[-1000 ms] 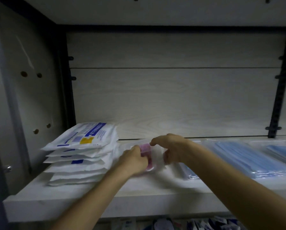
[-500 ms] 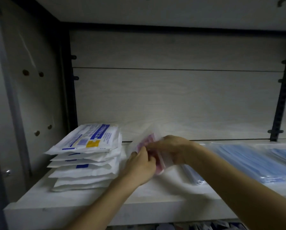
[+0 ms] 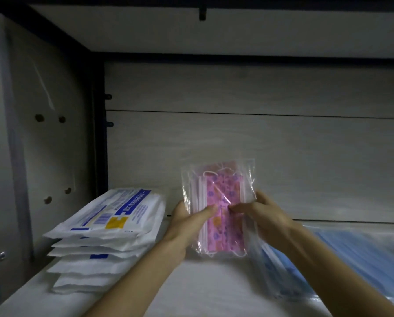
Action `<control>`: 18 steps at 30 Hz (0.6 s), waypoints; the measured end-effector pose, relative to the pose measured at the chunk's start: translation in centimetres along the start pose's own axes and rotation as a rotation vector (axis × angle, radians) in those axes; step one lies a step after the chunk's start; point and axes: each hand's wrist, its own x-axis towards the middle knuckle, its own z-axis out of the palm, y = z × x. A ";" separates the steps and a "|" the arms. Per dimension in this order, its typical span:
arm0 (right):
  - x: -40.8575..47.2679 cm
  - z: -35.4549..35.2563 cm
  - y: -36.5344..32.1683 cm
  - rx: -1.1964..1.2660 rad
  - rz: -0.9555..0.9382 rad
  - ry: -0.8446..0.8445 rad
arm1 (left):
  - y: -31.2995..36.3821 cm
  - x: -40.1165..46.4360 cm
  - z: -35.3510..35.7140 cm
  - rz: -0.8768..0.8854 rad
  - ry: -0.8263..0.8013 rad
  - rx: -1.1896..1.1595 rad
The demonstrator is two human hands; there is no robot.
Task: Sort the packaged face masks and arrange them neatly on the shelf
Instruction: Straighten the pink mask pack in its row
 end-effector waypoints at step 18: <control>-0.2 0.7 2.1 -0.110 -0.220 0.041 | -0.2 -1.6 0.6 0.293 0.295 0.179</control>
